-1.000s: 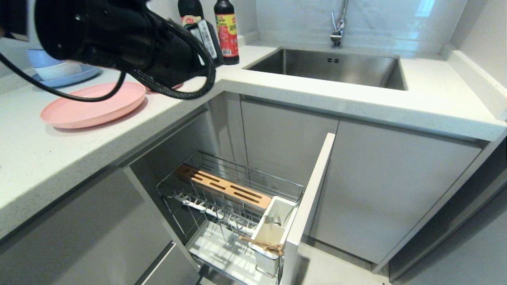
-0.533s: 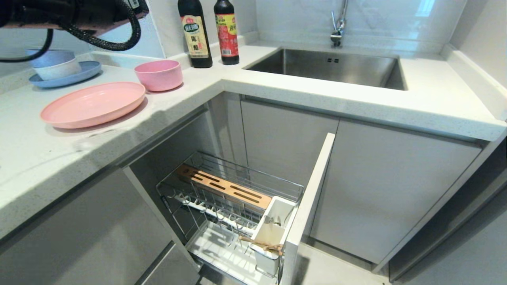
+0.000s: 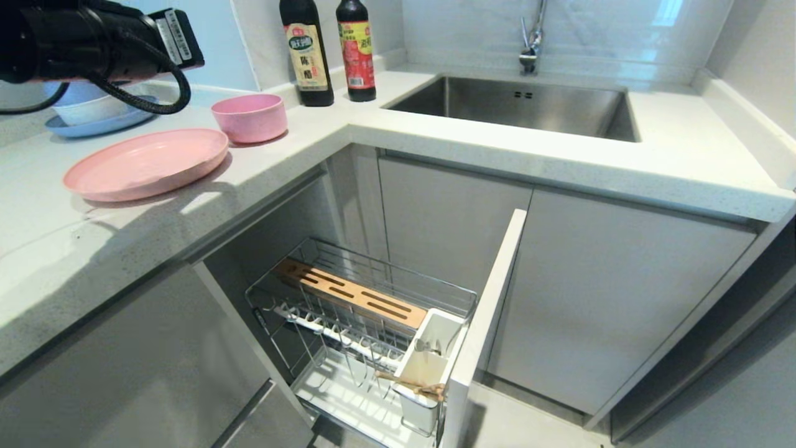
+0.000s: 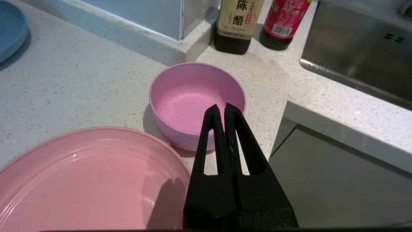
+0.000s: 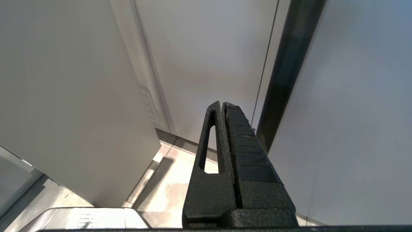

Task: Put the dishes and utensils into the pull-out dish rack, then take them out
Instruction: Pick up the bowl and place it in the cupboard

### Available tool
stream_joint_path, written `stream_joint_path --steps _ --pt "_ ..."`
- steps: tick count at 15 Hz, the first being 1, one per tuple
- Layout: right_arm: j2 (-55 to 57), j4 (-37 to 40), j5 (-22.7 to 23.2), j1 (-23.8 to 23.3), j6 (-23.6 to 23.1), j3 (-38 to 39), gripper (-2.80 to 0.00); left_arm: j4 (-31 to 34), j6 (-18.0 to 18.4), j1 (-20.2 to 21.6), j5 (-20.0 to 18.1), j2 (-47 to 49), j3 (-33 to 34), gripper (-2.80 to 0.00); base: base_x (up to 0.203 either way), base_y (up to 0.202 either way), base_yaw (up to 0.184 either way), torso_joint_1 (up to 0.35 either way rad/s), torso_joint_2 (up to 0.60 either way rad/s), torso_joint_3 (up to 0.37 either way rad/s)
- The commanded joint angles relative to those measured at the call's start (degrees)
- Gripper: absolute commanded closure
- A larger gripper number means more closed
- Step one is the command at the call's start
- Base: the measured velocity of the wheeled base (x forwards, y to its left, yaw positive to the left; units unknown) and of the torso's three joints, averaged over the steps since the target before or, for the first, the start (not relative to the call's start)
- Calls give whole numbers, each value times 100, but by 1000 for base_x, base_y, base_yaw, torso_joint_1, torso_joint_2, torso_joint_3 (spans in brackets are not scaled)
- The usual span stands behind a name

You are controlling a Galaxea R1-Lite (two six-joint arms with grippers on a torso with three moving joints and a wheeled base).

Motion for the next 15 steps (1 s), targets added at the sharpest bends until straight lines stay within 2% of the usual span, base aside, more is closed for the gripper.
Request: stream_joint_path --steps 1,2,3,12,13,15 --pt "0 -1 1 6 2 9 0 -43 139 39 -8 254 -67 0 0 0 0 0 0 0" --pt "0 -1 1 3 2 9 0 -152 310 27 -12 306 -64 0 0 0 0 0 0 0" --pt "0 -1 1 2 2 9 0 -177 327 25 -13 354 -62 0 0 0 0 0 0 0" --pt "0 -1 1 2 2 9 0 -216 283 -104 -57 331 -50 0 0 0 0 0 0 0" --pt "0 -1 1 2 2 9 0 -212 291 -124 -57 345 -45 -280 0 0 0 0 0 0" --pt "0 -1 1 2 2 9 0 -215 309 -166 -97 386 -53 -280 0 0 0 0 0 0"
